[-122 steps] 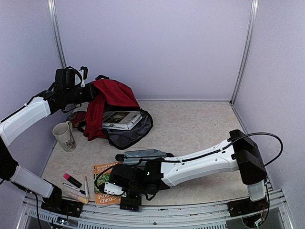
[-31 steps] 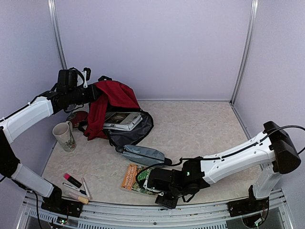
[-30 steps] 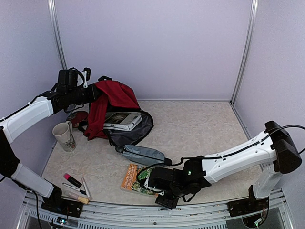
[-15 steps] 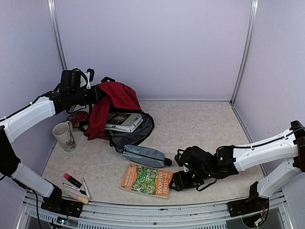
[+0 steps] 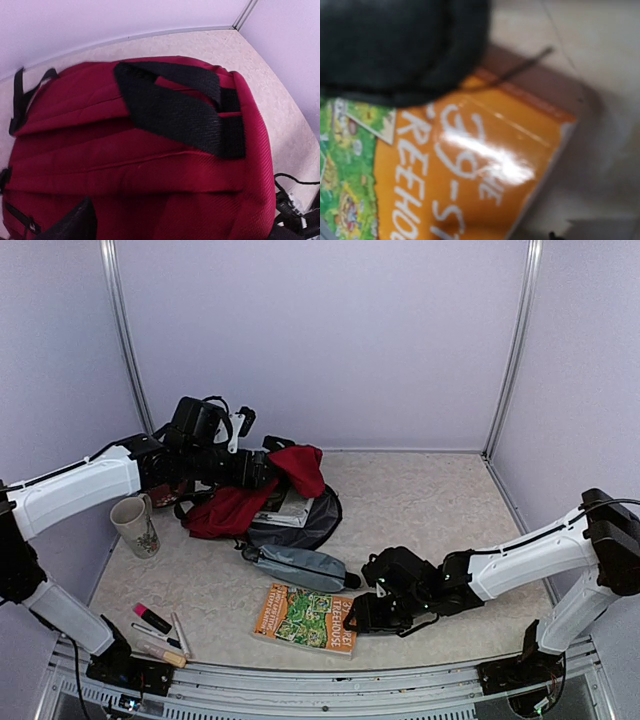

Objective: Pack the student bag
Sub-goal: Put down the student bag at the center of the board.

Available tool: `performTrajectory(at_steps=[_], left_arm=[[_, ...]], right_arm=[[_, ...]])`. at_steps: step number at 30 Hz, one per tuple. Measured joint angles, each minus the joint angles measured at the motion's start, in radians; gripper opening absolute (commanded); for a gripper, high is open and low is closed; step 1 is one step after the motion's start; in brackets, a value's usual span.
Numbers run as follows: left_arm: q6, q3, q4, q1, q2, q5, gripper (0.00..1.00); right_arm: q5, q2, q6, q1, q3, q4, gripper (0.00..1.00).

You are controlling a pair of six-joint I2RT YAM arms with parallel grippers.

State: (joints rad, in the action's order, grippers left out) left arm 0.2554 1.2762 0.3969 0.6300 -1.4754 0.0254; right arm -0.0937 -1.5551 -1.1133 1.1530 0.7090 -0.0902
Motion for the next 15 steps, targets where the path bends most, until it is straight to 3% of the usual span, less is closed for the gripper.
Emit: performTrajectory(at_steps=[5,10,12,15], left_arm=[[0.053,-0.103,0.049,0.073,0.105,-0.058,0.99],[0.125,-0.126,0.143,0.278,0.239,-0.232,0.98],[0.179,-0.163,0.157,0.340,0.279,-0.265,0.94],[0.287,-0.318,0.166,0.391,0.337,-0.274,0.81]], right_arm=[[0.000,0.002,0.014,-0.003,-0.020,0.019,0.68],[0.000,0.009,0.036,-0.004,-0.035,0.044,0.70],[0.000,0.015,0.043,-0.004,-0.049,0.063,0.69],[-0.004,0.024,0.052,-0.004,-0.069,0.090,0.69]])
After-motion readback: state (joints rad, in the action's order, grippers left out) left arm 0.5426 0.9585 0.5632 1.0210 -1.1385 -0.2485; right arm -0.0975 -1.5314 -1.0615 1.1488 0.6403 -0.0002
